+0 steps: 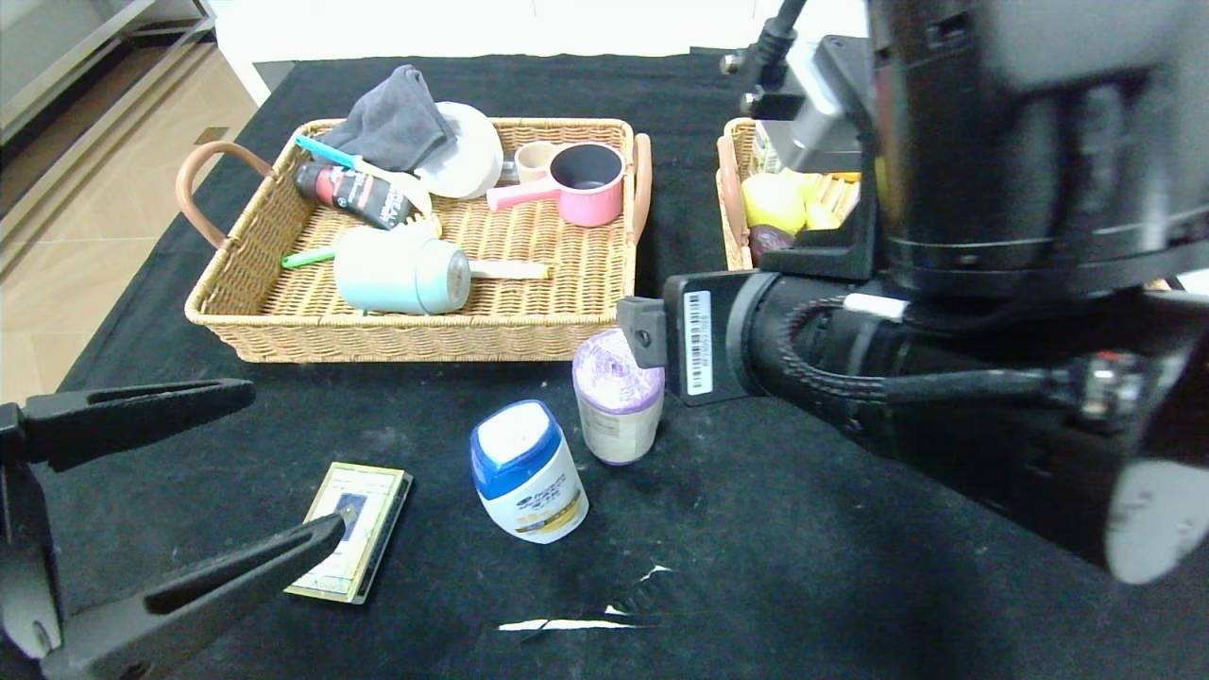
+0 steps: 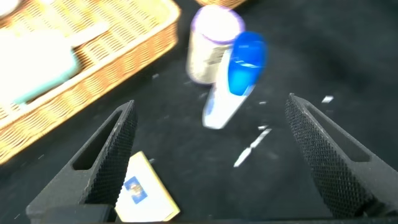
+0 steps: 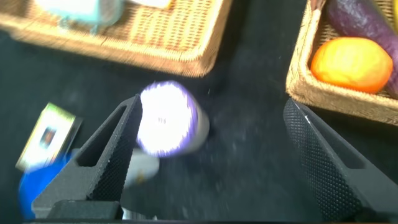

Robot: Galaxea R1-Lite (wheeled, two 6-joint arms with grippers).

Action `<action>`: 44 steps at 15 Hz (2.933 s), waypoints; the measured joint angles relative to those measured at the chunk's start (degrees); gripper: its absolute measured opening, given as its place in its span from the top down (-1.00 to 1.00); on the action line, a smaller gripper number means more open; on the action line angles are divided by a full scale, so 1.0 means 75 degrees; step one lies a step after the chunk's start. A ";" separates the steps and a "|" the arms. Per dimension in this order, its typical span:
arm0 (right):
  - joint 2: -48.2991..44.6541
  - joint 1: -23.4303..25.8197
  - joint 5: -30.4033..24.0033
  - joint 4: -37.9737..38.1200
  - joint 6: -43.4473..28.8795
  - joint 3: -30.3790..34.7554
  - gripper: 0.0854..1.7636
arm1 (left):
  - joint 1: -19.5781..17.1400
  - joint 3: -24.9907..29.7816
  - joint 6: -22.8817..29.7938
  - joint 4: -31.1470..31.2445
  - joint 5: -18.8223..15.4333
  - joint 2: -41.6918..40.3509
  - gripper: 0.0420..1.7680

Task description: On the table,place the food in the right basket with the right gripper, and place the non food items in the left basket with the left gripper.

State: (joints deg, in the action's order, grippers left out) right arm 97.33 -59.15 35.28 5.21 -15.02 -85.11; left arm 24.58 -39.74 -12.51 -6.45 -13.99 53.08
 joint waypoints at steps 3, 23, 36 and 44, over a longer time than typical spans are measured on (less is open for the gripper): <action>-0.1148 0.0460 -0.1495 -0.0037 0.0445 0.1096 -0.90 | -0.0007 -0.0085 0.0023 -0.0007 0.0510 0.0317 -0.94; -0.4155 0.2570 -0.4961 -0.3020 0.1765 0.5653 -0.92 | 0.0990 0.0202 -0.0073 0.0145 0.0070 0.0226 -0.94; -0.4026 0.2606 -0.4946 -0.3020 0.1798 0.5648 -0.92 | 0.1975 0.0629 0.0148 -0.1531 0.1495 0.1955 -0.94; -0.4055 0.2532 -0.4946 -0.3017 0.1793 0.5665 -0.92 | 0.2098 0.0848 0.0411 -0.2734 0.1790 0.2701 -0.94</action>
State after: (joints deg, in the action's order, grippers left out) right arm 66.91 -40.16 -1.82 -17.42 -1.57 -42.63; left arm 40.31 -33.38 -9.42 -26.95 -0.57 73.34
